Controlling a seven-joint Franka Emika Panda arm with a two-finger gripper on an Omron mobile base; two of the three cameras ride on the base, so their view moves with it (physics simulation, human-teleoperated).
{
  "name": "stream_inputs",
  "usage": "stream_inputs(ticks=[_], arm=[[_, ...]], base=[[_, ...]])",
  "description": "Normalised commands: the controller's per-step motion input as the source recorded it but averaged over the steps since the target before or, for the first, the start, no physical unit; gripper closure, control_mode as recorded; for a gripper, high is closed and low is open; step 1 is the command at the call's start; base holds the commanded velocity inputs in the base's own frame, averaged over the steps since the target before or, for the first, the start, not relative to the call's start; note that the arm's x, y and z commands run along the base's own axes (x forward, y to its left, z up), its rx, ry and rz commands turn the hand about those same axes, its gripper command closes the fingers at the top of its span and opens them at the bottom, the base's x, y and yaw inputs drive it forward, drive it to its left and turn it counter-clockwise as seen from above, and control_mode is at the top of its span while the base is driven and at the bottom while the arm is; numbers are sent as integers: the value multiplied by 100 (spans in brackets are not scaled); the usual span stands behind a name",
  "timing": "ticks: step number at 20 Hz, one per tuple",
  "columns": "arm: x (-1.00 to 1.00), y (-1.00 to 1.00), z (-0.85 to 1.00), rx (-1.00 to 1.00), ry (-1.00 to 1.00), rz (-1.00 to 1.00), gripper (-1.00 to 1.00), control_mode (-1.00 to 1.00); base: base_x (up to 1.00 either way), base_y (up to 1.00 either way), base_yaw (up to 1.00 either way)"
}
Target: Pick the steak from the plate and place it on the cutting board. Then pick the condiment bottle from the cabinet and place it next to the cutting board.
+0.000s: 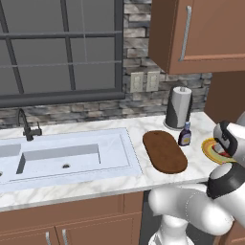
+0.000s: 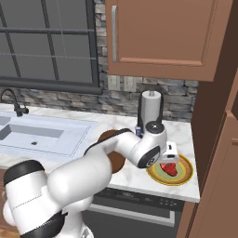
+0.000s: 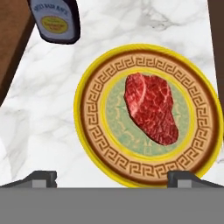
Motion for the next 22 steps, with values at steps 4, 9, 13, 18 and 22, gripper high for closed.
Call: stream_inputs(ticks=[4,9,13,18,22], arm=[[10,-13,0,0,0,0,-100,-100],[7,-14,-2,0,0,0,-100,-100],[8,-16,-6,0,0,0,-100,-100],[4,-13,-7,0,0,0,-100,-100],[3,-3,-14,0,0,0,-100,-100]], base=[[0,0,0],[0,0,0],[0,0,0],[0,0,0],[0,0,0]])
